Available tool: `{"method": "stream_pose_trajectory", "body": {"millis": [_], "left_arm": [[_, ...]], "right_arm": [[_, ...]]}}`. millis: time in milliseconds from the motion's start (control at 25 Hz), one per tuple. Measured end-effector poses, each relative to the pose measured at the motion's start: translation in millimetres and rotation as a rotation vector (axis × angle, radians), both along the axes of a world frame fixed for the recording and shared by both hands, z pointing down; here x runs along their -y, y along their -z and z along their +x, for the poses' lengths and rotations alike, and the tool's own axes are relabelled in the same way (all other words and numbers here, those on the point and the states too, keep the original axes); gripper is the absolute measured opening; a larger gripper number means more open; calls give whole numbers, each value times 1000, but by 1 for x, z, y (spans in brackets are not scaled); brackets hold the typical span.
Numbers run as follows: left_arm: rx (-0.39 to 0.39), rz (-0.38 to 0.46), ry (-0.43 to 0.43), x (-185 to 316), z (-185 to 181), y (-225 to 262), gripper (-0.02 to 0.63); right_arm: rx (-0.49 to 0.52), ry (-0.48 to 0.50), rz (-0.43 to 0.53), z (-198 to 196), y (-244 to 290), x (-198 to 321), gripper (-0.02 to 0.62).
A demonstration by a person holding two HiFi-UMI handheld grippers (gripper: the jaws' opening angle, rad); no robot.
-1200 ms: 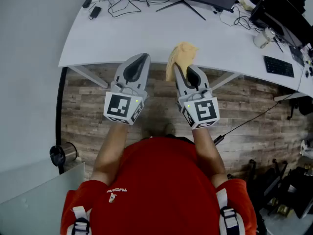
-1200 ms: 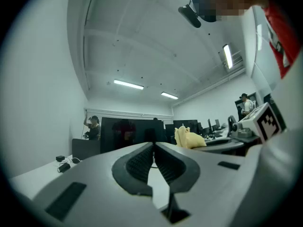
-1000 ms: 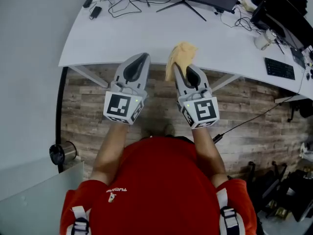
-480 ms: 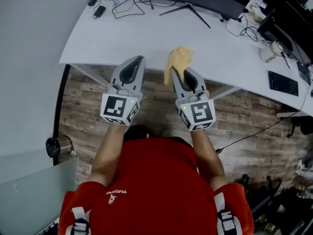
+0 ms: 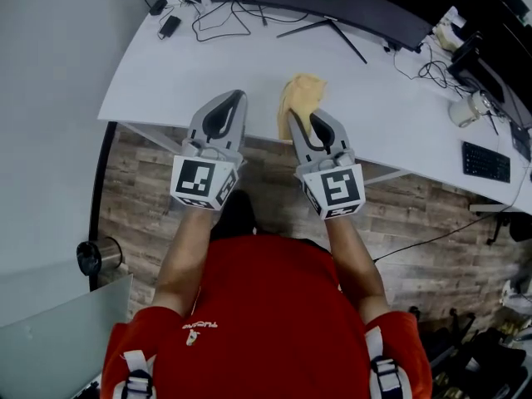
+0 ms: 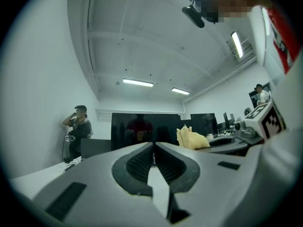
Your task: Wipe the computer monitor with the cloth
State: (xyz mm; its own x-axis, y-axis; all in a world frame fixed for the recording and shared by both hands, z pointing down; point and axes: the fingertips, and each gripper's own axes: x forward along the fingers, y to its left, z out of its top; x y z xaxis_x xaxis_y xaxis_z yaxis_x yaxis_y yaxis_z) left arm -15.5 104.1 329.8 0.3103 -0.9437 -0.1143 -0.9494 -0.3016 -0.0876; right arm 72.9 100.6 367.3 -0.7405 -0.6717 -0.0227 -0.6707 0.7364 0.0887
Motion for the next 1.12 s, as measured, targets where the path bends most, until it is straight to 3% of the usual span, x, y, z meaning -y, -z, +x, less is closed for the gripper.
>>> {"method": "stream_pose_trajectory", "body": {"millis": [760, 1120], "left_arm": [[33, -22, -107, 193, -166, -13, 15], [17, -57, -132, 246, -207, -22, 15]], "right_arm": [[-118, -52, -32, -196, -16, 196, 64], [-226, -30, -84, -261, -46, 263, 64]]}}
